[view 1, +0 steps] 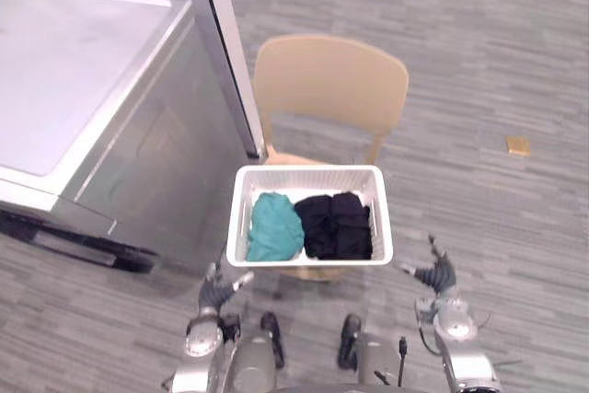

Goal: Pick up the laundry basket with both hands and put the clothes into the washing machine.

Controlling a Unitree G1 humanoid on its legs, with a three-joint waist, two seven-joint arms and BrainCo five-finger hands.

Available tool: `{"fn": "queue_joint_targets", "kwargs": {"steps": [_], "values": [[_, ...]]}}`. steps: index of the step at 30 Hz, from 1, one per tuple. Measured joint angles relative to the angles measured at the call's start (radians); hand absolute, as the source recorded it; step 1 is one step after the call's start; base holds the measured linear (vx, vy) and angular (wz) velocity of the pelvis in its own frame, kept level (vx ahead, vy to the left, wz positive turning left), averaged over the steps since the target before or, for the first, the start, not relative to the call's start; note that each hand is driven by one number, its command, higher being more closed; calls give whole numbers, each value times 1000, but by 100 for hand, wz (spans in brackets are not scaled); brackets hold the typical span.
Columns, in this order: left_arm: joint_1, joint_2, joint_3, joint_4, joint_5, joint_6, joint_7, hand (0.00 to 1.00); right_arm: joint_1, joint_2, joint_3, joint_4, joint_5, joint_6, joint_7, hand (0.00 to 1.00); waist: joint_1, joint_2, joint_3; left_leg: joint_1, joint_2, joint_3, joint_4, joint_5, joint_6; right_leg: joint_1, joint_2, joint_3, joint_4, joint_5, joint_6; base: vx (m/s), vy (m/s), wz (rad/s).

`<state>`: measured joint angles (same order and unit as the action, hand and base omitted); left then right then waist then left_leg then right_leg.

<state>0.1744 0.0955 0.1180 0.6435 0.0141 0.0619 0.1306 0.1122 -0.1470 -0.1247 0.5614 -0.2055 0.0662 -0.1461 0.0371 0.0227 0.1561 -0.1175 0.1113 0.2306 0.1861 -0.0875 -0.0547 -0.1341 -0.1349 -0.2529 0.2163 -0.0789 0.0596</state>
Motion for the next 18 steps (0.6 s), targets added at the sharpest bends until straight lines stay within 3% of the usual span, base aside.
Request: {"fn": "queue_joint_targets", "kwargs": {"steps": [3, 7, 10, 11, 12, 13, 14, 15, 17, 18], "values": [[-1, 25, 35, 111, 32, 0, 1, 0, -26, -28, -4, 137, 0, 0, 15, 0, -1, 12, -13, 42, -10, -22, -33, 11, 2, 60, 6, -15, -53, 16, 6, 54, -2, 14], [-2, 44, 50, 175, 50, -1, 1, 0, -50, -32, -4, 256, 4, 0, 18, 0, 0, 8, -16, 39, -33, -81, -43, 35, 3, 95, 3, -69, -74, 18, 10, -14, 4, 41], [-37, 41, 31, 174, 61, -7, 2, 0, -97, -40, -5, 293, 12, 0, 16, 0, 1, 2, -13, -67, -48, -132, -41, 106, -8, 14, -29, -133, -24, 15, 5, -113, 1, 70], [-58, 42, 10, 175, 61, -7, 3, 0, -118, -42, -14, 298, 13, 0, 15, 0, -3, -7, -12, -100, -57, -138, -66, 136, -15, -17, -65, -169, -28, 26, -11, -133, 23, 66], [-63, 42, 5, 175, 61, -7, 2, 0, -124, -42, -21, 300, 13, 0, 15, 0, -4, -9, -9, -103, -57, -126, -62, 136, -14, -19, -71, -178, -28, 27, -11, -157, 42, 81], [-83, 35, 2, 193, 61, -7, 2, 0, -153, -39, -54, 315, 11, 1, 13, 0, -17, -15, 0, -102, 6, -1, 50, 73, 39, -18, -99, -209, -14, 31, -10, -68, 38, 62], [-82, 33, 2, 197, 61, -7, 2, 0, -159, -42, -55, 318, 8, 1, 14, 0, -22, -22, 4, -87, 36, 30, 79, 53, 36, -12, -111, -222, -7, 32, -9, -124, 185, 87], [-88, 29, 2, 209, 61, -8, 2, 0, -162, -48, -55, 319, 2, 1, 14, 0, -29, -23, 4, -49, 113, 75, 114, 30, 12, 1, -138, -240, -4, 44, 10, -90, 236, 67], [-112, 27, 2, 209, 68, -8, 3, 0, -166, -67, -55, 319, -4, 3, 13, 0, -39, -14, -1, -33, 172, 75, 109, 33, 7, 1, -175, -272, 3, 59, 36, -119, 328, 85], [-138, 27, 0, 209, 69, -19, 5, 0, -162, -85, -55, 325, -6, 4, 14, 0, -57, 2, -9, -34, 214, 75, 87, 49, -11, 6, -208, -314, 8, 75, 69, -142, 402, 96]]}}
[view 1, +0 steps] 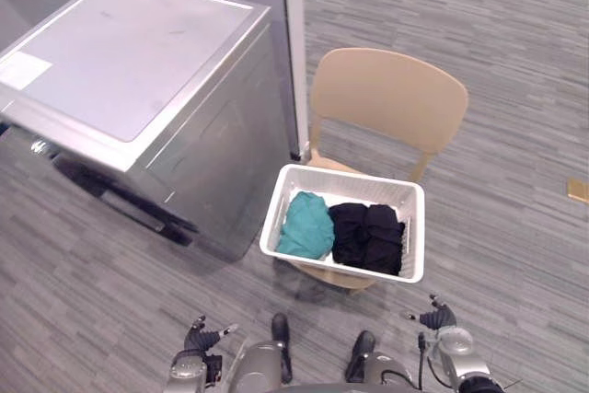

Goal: Pick up the laundry basket with both hands and put the clothes into the washing machine.

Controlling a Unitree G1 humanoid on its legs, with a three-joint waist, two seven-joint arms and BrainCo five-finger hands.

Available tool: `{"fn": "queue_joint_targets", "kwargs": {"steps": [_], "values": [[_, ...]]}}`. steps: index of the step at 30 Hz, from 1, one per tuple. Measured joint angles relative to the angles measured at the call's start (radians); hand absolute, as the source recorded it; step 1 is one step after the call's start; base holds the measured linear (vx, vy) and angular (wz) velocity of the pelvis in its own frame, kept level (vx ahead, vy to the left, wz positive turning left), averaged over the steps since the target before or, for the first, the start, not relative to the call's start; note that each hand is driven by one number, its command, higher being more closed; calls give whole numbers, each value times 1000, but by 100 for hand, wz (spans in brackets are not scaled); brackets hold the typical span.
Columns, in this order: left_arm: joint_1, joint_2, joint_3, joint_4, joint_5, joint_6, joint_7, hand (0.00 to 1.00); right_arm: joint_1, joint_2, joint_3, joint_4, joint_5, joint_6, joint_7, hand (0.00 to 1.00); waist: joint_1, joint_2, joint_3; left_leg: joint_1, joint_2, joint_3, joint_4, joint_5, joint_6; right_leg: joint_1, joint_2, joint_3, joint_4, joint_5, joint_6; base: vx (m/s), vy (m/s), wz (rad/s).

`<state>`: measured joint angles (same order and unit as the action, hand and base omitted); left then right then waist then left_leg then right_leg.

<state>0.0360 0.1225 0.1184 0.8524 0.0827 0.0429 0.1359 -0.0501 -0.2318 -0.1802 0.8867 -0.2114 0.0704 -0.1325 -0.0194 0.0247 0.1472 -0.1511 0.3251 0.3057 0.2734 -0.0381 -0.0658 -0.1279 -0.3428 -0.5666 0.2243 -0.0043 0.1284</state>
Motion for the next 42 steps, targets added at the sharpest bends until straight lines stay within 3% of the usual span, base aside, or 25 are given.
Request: {"fn": "queue_joint_targets", "kwargs": {"steps": [1, 2, 3, 4, 6, 7, 8, 9, 10, 11, 12, 13, 14, 15, 16, 19, 23, 24, 25, 28, 31, 36, 42], "values": [[-8, -1, -8, 0, 0, -4, 0, 0, 5, -7, -1, 2, -1, 1, 0, 0, -6, 13, -8, 0, 14, 4, -17, 21, -11, 4, -8, -15, -2, 7, 15, -151, 531, 107], [-20, -3, -33, -1, 0, -10, 0, 0, 10, -24, -10, 8, -4, 2, 1, 0, -13, 41, -24, 11, 8, 4, -50, -20, -95, 18, -17, -38, -22, 37, 53, -54, 407, 71], [-26, 7, -42, -4, 0, -12, 0, 0, 9, -10, -16, 20, -4, 4, 1, 0, -19, 33, -20, 8, -2, 8, -56, -40, -123, 34, -26, -40, -47, 54, 71, -66, 474, 84], [-39, 35, -50, -5, 1, -12, 0, 0, 9, 37, -16, 41, -4, 7, 6, 0, -18, -14, -14, -10, -61, -2, -33, -50, -100, 58, -44, -9, -105, 71, 74, -36, 400, 73], [-26, 57, -49, -5, 8, -12, -1, 0, 20, 86, -16, 56, -4, 13, 8, 0, -8, -49, -27, -67, -98, -22, 93, -127, -66, 80, -70, 34, -120, 94, 72, -32, 369, 44], [-8, 59, -47, -5, 10, -11, 0, 0, 10, 98, -14, 72, -3, 16, 8, 0, 10, -39, -21, -90, -95, -11, 198, -206, -48, 73, -95, 61, -87, 101, 77, -69, 417, -24], [18, 59, -44, -4, 10, -8, 0, 0, -7, 100, 2, 76, -3, 19, 8, 0, 27, -34, -18, -97, -95, 8, 249, -262, -31, 47, -125, 91, -37, 107, 57, -101, 396, -46], [27, 57, -47, -5, 10, -8, 0, 0, -15, 99, 12, 74, -3, 20, 7, 0, 35, -25, -14, -95, -104, 18, 254, -274, -17, 18, -142, 108, 4, 102, 1, -89, 338, -38], [42, 53, -47, -9, 10, -8, 1, 0, -26, 98, 32, 70, -3, 20, 5, 0, 34, -15, -9, -85, -122, 7, 245, -278, -2, -62, -149, 162, 138, 41, -131, -1, 239, -6], [44, 55, -47, -10, 10, -6, 3, 0, -29, 106, 47, 70, 5, 20, 5, 0, 30, -7, 9, -69, -135, 0, 211, -265, 13, -119, -87, 258, 252, -75, -57, 60, 202, 7], [43, 56, -46, -10, 10, -6, 8, 0, -30, 109, 62, 70, 7, 20, 5, 0, 30, -7, 20, -53, -140, -2, 186, -255, 16, -134, -29, 306, 285, -121, -31, 114, 98, 19], [41, 55, -45, -9, 9, -6, 21, 0, -31, 113, 86, 65, 10, 21, 4, 0, 30, -16, 32, -20, -153, -4, 132, -234, 20, -158, 85, 356, 312, -190, -33, 114, 16, 24], [33, 52, -37, -5, 6, -6, 26, 0, -24, 114, 107, 39, 13, 20, 2, 0, 31, -1, 54, 14, -158, -13, 86, -215, 14, -161, 196, 393, 288, -226, -60, 111, -16, 34], [32, 51, -34, 1, 5, -7, 31, 0, -18, 114, 112, 24, 15, 18, 2, 0, 28, 4, 58, 22, -164, -31, 65, -204, 10, -161, 246, 427, 259, -237, -87, 143, -32, 80], [26, 24, -31, -1, 16, 1, 41, 0, 0, 111, 123, -19, 14, 21, -4, 0, 1, 11, 55, 16, -179, -76, 40, -178, -9, -135, 283, 492, 231, -232, -119, 128, -18, 77], [23, -6, -42, -27, 28, 9, 42, 0, 29, 116, 195, -158, 35, 11, -16, 0, -8, 15, 62, 4, -207, -145, 9, -142, -24, -145, 274, 481, 294, -238, -123, 159, -42, 87], [31, -18, -45, -108, 8, -10, 47, 0, 26, 156, 298, -266, 64, -20, 4, 0, 10, -4, 66, 9, -219, -223, -32, -28, -32, -125, 238, 382, 383, -234, -129, 169, -128, 123], [37, -24, -36, -126, 0, -12, 57, 0, -8, 180, 349, -302, 65, -30, 5, 0, 32, -12, 71, 1, -219, -219, -32, -25, -36, -144, 230, 405, 324, -241, -123, 106, -179, 107], [37, -23, -36, -126, -3, -11, 61, 0, -16, 187, 370, -320, 65, -32, 4, 0, 36, -20, 73, -7, -226, -219, -30, -27, -40, -133, 224, 405, 303, -268, -126, 86, -235, 92], [62, -82, -24, -138, -13, -9, 68, 0, -122, 209, 458, -372, 65, -46, 1, 0, 56, 17, 103, -48, -198, -214, -31, -27, -43, -150, 237, 349, 308, -272, -144, 10, -133, 42], [94, -110, -25, -163, -35, -9, 88, 0, -188, 236, 486, -428, 64, -48, -7, 0, 74, 20, 120, -82, -196, -201, -31, -23, -50, -195, 230, 343, 341, -274, -144, -64, -35, 14], [84, -107, -27, -234, -56, -14, 113, 0, -333, 211, 446, -452, 71, -44, -61, 0, 91, 21, 145, -168, -220, -184, -32, -18, -43, -282, 195, 329, 356, -280, -144, -123, 59, 15], [25, -81, -44, -288, -139, -32, 149, 0, -558, 132, 267, -486, 174, -40, -188, 0, 95, 21, 190, -245, -240, -153, -66, 28, -21, -367, 156, 320, 367, -258, -131, -127, 38, 15]]}}
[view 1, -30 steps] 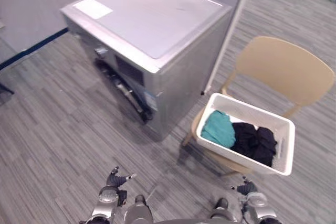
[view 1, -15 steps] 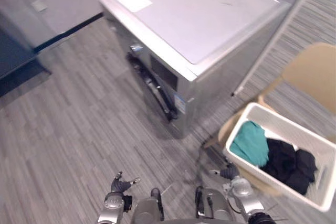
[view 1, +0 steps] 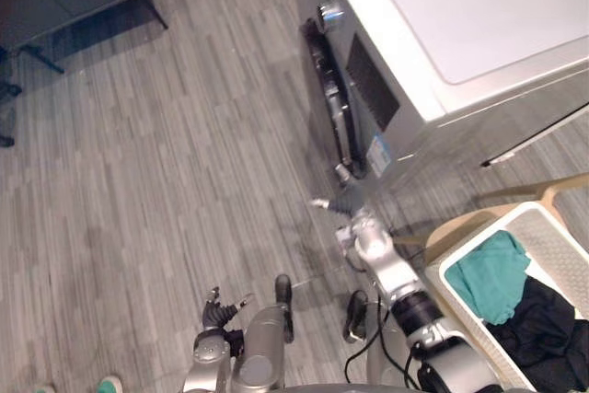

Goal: Pick up the laundry basket with both hands and put the clothes into the washing machine.

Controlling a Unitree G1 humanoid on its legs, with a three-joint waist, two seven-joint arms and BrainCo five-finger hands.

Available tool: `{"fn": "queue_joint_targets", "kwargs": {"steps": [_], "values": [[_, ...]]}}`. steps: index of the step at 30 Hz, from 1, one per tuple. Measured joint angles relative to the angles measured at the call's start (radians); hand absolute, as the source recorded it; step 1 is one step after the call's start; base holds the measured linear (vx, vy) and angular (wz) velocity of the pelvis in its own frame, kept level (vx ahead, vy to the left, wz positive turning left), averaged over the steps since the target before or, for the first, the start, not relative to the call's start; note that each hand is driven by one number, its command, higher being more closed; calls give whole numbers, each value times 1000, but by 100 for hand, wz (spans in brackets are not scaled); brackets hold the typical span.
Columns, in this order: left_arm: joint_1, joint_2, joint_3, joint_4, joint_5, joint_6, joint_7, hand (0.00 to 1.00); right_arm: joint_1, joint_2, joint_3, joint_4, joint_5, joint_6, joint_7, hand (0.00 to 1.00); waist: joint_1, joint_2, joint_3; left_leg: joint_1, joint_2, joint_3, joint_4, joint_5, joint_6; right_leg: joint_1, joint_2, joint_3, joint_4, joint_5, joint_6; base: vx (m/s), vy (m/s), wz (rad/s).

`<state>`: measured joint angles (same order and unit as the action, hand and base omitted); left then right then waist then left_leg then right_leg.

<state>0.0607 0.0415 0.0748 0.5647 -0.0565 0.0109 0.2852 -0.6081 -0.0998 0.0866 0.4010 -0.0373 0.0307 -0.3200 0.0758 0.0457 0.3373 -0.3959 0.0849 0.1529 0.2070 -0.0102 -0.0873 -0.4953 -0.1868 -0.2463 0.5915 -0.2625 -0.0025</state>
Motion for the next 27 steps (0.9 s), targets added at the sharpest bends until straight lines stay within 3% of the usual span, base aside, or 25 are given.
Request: {"fn": "queue_joint_targets", "kwargs": {"steps": [5, 12, 14, 16, 23, 26, 27], "values": [[-73, 17, -27, -20, -23, -22, 3, 0, -124, -68, -13, 24, 43, 14, -12, 0, 21, 8, 32, -59, -2, -2, -2, 23, 7, -58, -1, -1, -2, 15, -2, -7, -4, 2], [-134, 18, -56, -23, -52, -33, 3, 0, -373, -112, -9, 224, 114, 18, -8, 0, 28, 37, 68, -98, -6, -28, -74, 79, 4, -99, 10, -18, -36, 44, -5, 14, -11, 9], [-165, 19, -77, -23, -61, -41, 2, 0, -432, -153, -6, 294, 136, 21, -8, 0, 52, 46, 72, -121, -16, -54, -99, 107, 0, -123, 4, -31, -35, 45, -6, -27, -10, 25], [-182, 21, -77, -22, -70, -45, 3, 0, -472, -173, 6, 331, 157, 22, -7, 0, 53, 56, 78, -138, -19, -79, -124, 128, -4, -139, -1, -50, -32, 45, -6, -31, -22, 36], [-282, 22, -84, -16, -89, -44, 7, 0, -556, -156, 206, 372, 140, 38, -12, 0, 72, 67, 82, -188, -35, -148, -136, 167, -17, -176, -21, -90, 6, 32, -15, -56, -35, 25], [-321, 24, -90, 4, -89, -39, 12, 0, -595, -84, 350, 344, 122, 52, 7, 0, 76, 68, 82, -204, -36, -178, -137, 172, -24, -180, -30, -124, 24, 18, -22, -61, -57, 32], [-336, 29, -115, 8, -88, -45, 19, 0, -607, -23, 416, 289, 122, 58, 31, 0, 80, 68, 82, -208, -42, -187, -138, 170, -26, -180, -44, -142, 45, 3, -23, -42, -96, 52]]}}
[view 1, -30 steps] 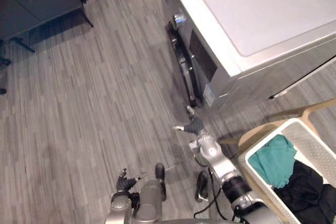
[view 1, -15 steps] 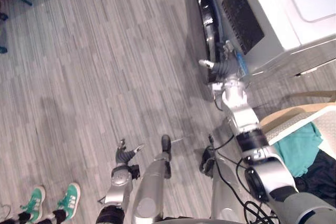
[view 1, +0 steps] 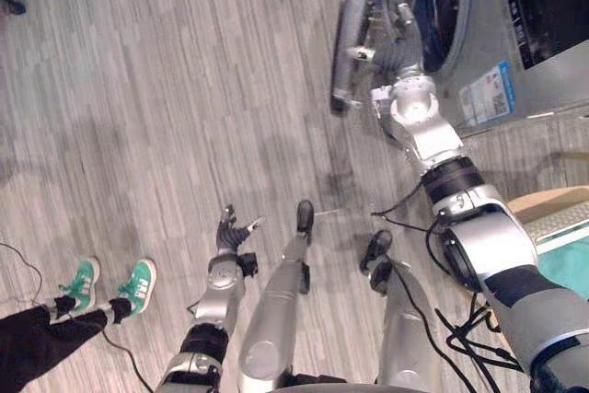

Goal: Pick up the laundry basket with both hands and put the clothes into the washing machine.

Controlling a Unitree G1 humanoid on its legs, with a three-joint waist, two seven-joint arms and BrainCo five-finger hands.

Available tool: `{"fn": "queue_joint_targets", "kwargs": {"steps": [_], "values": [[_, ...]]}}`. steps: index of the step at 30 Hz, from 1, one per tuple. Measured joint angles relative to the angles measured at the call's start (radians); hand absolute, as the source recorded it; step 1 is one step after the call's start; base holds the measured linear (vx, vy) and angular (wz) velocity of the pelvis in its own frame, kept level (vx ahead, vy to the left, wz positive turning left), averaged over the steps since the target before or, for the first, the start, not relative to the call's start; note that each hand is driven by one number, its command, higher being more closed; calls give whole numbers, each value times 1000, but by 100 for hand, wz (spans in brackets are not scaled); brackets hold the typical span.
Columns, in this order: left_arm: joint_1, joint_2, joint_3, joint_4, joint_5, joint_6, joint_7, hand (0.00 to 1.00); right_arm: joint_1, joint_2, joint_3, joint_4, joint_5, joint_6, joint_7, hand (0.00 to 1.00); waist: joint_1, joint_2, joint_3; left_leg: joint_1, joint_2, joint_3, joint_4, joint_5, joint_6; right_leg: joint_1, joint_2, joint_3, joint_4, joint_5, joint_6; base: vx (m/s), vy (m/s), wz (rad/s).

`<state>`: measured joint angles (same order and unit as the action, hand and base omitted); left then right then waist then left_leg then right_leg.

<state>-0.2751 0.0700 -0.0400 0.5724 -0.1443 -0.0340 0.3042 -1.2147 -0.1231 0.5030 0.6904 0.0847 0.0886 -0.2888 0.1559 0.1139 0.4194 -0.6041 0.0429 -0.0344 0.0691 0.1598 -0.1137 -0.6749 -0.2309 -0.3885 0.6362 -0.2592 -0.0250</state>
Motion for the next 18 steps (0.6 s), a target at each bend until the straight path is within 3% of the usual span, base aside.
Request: {"fn": "queue_joint_targets", "kwargs": {"steps": [2, 3, 5, 8, 12, 15, 17, 18], "values": [[-56, 1, -47, 16, -1, -15, -1, 0, -4, 96, 47, -110, -7, -15, 19, 0, 22, 0, 0, -5, -9, -22, 0, -3, -4, 0, -18, -24, 28, -21, -2, -18, -90, 57], [-125, -8, -75, 24, -1, -13, 0, 0, -5, 168, 56, -164, 4, -47, 36, 0, 39, 2, -1, -10, -16, -34, -1, 10, -7, 1, -33, -39, 50, -34, -3, -2, -79, 64], [-272, -30, -126, 25, -4, -16, 6, 0, -6, 283, 55, -218, 42, -92, 34, 0, 44, 2, -1, -14, -48, -93, -13, 39, -26, 12, -68, -65, 95, -68, 1, -12, -115, 110], [-388, -74, -168, 3, -22, -52, 4, 0, -7, 283, 68, -267, 46, -154, 19, 0, 33, 4, -3, -16, -68, -158, -23, 62, -32, 44, -87, -107, 106, -87, 8, -26, -70, 78], [-370, -71, -172, 6, -22, -57, 4, 0, -3, 275, 10, -245, 20, -154, -13, 0, 23, 4, -3, -16, -69, -141, -37, 69, -25, 29, -82, -78, 96, -85, 10, -38, -36, -8], [-305, -22, -178, 25, -21, -65, -7, 0, 14, 161, -48, -264, 10, -152, -15, 0, 21, 3, -4, -19, -49, -94, -68, 85, -14, -10, -58, -34, 73, -58, 24, -46, -56, -52], [-235, 15, -162, 43, -11, -12, -26, 0, 99, 47, -152, -314, -21, -124, -14, 0, 21, 1, -4, -23, -16, -38, -70, 84, -14, -31, -9, 19, 14, -8, 27, -8, -39, -86], [-225, 22, -162, 51, -11, -7, -26, 0, 123, 25, -180, -314, -24, -116, -18, 0, 17, 1, -4, -23, -11, -24, -71, 84, -14, -35, 0, 35, 2, 2, 28, 2, -20, -89]]}}
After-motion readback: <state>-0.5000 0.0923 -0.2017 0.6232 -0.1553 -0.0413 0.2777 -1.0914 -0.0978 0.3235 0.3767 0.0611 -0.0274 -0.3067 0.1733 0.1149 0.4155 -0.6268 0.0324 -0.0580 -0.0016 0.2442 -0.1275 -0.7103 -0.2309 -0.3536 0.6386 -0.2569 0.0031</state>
